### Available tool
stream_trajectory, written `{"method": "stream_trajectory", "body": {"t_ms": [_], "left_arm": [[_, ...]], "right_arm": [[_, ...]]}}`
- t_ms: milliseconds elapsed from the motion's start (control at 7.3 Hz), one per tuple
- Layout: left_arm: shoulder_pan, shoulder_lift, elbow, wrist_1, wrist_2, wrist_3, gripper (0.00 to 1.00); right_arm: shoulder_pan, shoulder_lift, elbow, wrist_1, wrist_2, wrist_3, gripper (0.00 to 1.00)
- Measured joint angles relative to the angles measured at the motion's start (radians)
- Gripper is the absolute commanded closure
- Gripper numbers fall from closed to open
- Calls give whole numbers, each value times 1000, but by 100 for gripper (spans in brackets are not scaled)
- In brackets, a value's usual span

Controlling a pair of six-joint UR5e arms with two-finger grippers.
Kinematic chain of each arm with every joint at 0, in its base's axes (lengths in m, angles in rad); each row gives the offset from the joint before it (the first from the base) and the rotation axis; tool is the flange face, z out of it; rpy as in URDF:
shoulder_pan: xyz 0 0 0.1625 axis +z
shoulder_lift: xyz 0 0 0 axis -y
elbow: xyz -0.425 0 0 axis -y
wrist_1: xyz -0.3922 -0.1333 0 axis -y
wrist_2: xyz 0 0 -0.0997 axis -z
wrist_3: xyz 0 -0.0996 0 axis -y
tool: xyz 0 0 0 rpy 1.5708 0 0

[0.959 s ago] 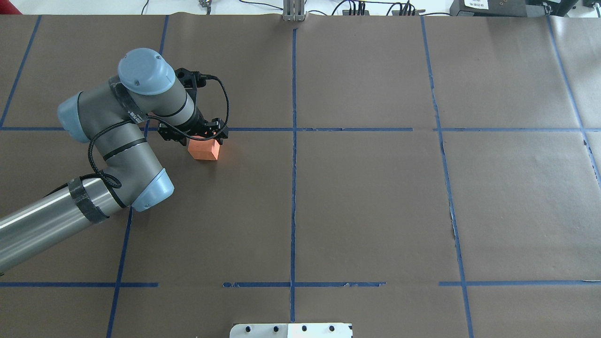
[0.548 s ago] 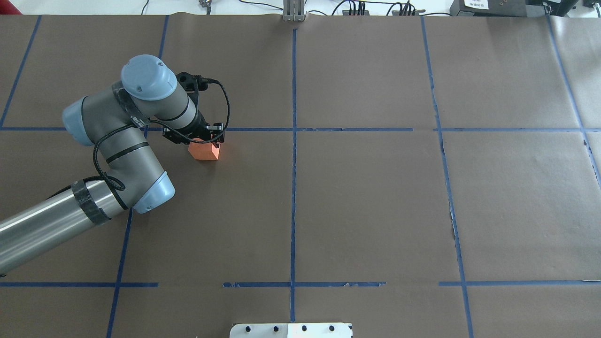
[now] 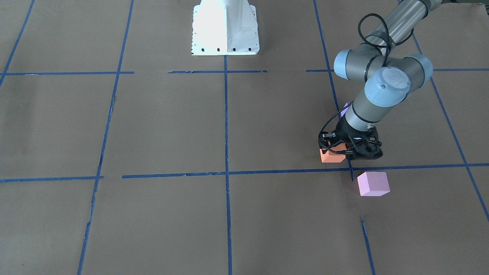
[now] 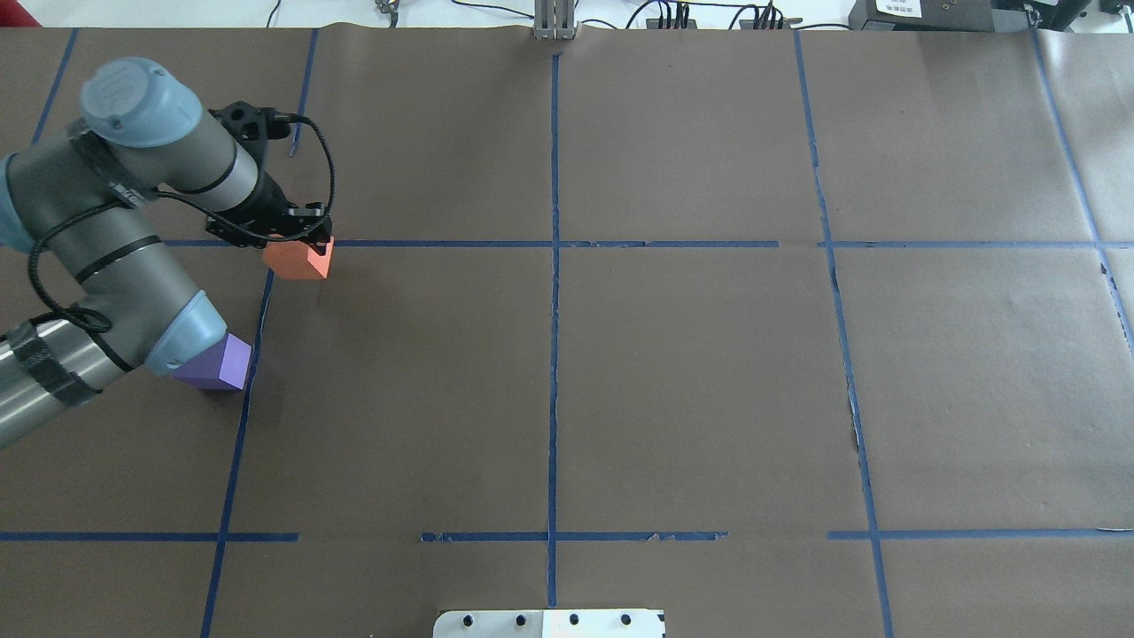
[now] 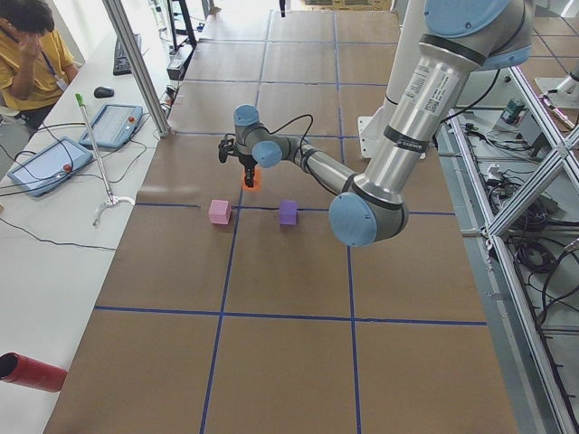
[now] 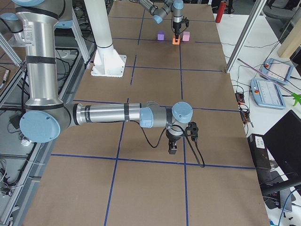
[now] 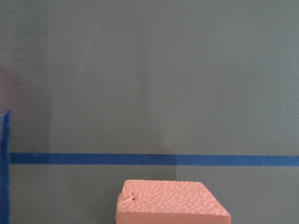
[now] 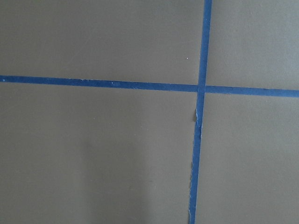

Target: Arrange blocks in a line

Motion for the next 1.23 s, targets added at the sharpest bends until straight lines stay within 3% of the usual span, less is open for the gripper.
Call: {"method": "stream_trajectory", "body": {"t_ms": [137, 274, 548, 959, 1233], "left_arm": [[-26, 55, -9, -2, -6, 52, 61], [-37, 92, -10, -6, -9, 89, 52], [-37, 109, -1, -11, -10, 109, 1], [-44, 102, -8, -12, -15, 104, 0], [-139, 110, -30, 0, -73, 156, 0]], "right_arm": [[0, 0, 0, 0, 0, 0, 0], [0, 0, 0, 0, 0, 0, 0], [0, 0, 0, 0, 0, 0, 0], [0, 0, 0, 0, 0, 0, 0], [0, 0, 0, 0, 0, 0, 0]]}}
